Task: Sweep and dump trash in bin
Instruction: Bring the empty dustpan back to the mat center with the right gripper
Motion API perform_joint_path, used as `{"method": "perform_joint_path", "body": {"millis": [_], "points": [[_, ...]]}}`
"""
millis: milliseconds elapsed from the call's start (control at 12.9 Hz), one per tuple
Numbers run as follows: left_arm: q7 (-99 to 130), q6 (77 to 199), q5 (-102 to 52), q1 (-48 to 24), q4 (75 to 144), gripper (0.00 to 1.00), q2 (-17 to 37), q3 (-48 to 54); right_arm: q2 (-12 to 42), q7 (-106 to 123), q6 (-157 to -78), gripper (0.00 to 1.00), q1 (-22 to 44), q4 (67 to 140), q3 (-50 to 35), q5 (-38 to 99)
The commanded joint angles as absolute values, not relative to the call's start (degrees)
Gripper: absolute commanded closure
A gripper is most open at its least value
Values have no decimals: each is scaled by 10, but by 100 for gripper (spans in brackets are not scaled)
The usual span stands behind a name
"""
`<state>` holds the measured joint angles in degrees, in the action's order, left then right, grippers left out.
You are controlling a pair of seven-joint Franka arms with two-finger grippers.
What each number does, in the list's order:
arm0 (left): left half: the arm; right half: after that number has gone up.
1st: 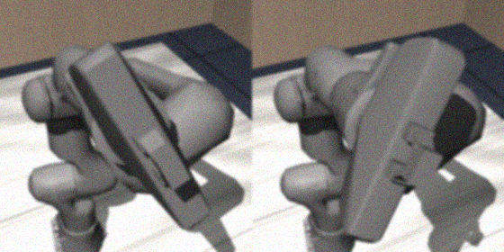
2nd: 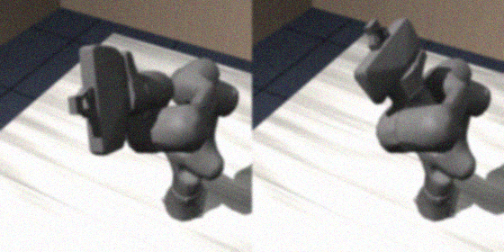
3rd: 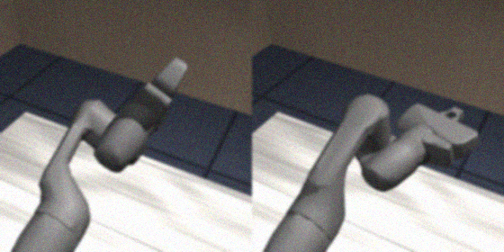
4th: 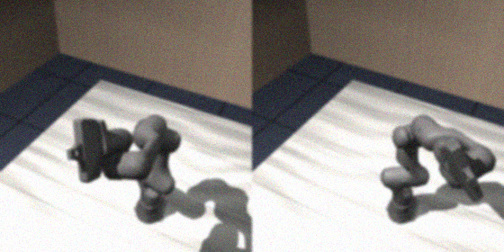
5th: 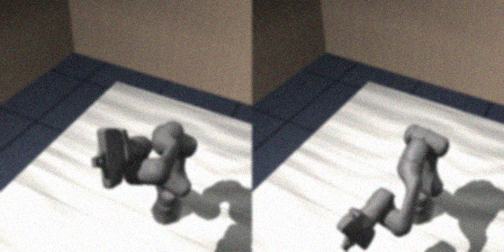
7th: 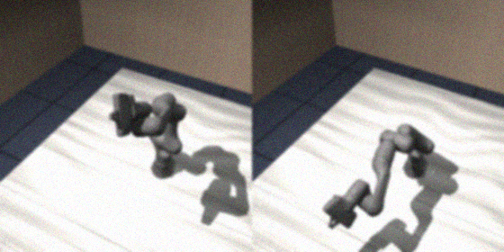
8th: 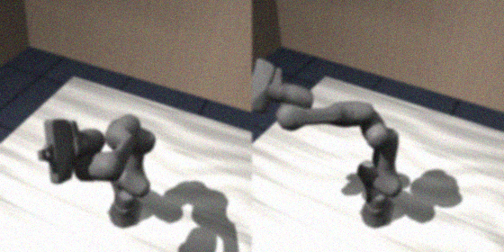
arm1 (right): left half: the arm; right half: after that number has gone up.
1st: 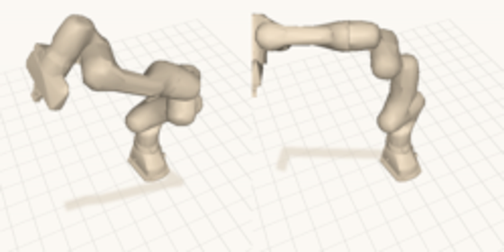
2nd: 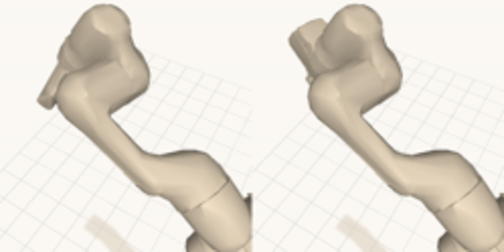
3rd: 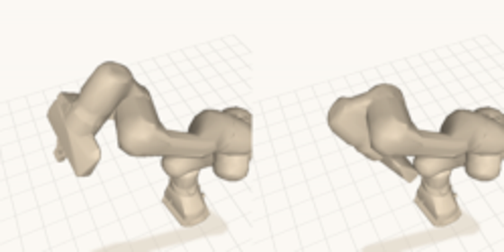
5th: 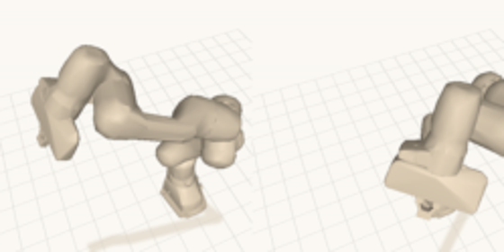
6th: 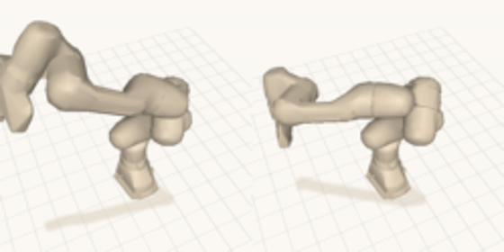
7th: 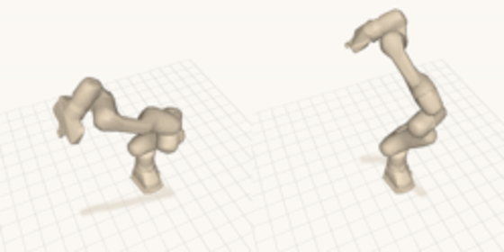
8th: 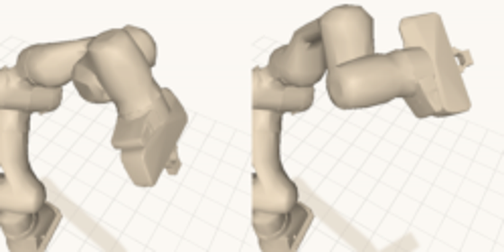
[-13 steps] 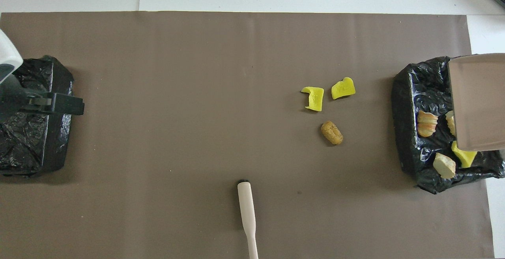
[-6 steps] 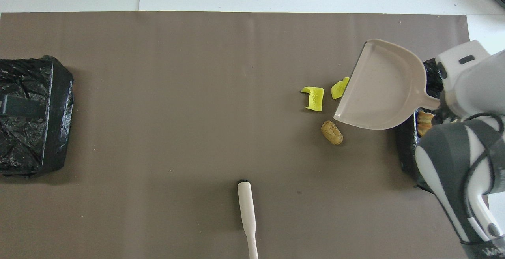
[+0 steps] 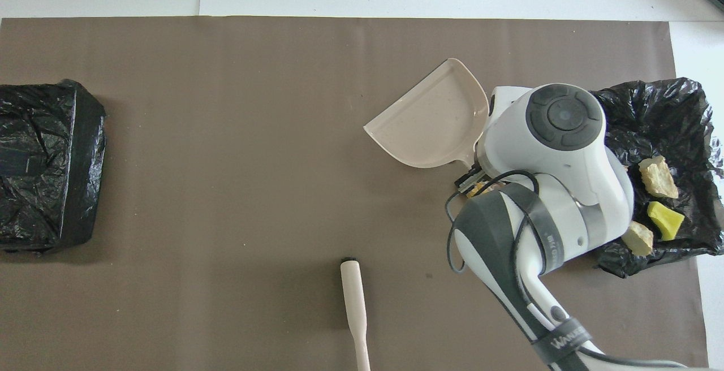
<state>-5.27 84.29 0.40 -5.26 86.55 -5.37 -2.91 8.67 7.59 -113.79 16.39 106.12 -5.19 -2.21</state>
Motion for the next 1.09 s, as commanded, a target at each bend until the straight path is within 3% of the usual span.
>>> {"method": "perform_joint_path", "body": {"millis": [0, 467, 700, 778, 856, 934, 1011], "points": [[-62, 819, 20, -47, 857, 0, -50, -25, 126, -63, -1185, 100, 210, 1032, -49, 29], [-61, 817, 18, -48, 844, 0, -46, -25, 217, -266, -1308, 100, 301, 1020, -49, 26], [-55, 813, 17, -52, 844, 0, -46, -25, 229, -285, -1318, 100, 307, 1023, -49, 34], [-54, 813, 17, -54, 844, 0, -46, -25, 230, -287, -1312, 95, 308, 1024, -49, 34], [-54, 813, 14, -56, 844, 0, -46, -25, 229, -285, -1308, 60, 308, 1025, -49, 31], [-54, 812, 14, -57, 844, 0, -46, -24, 229, -272, -1303, 1, 307, 1027, -49, 24], [-54, 815, 14, -58, 844, 0, -46, -24, 224, -259, -1285, 0, 308, 1027, -49, 24]]}}
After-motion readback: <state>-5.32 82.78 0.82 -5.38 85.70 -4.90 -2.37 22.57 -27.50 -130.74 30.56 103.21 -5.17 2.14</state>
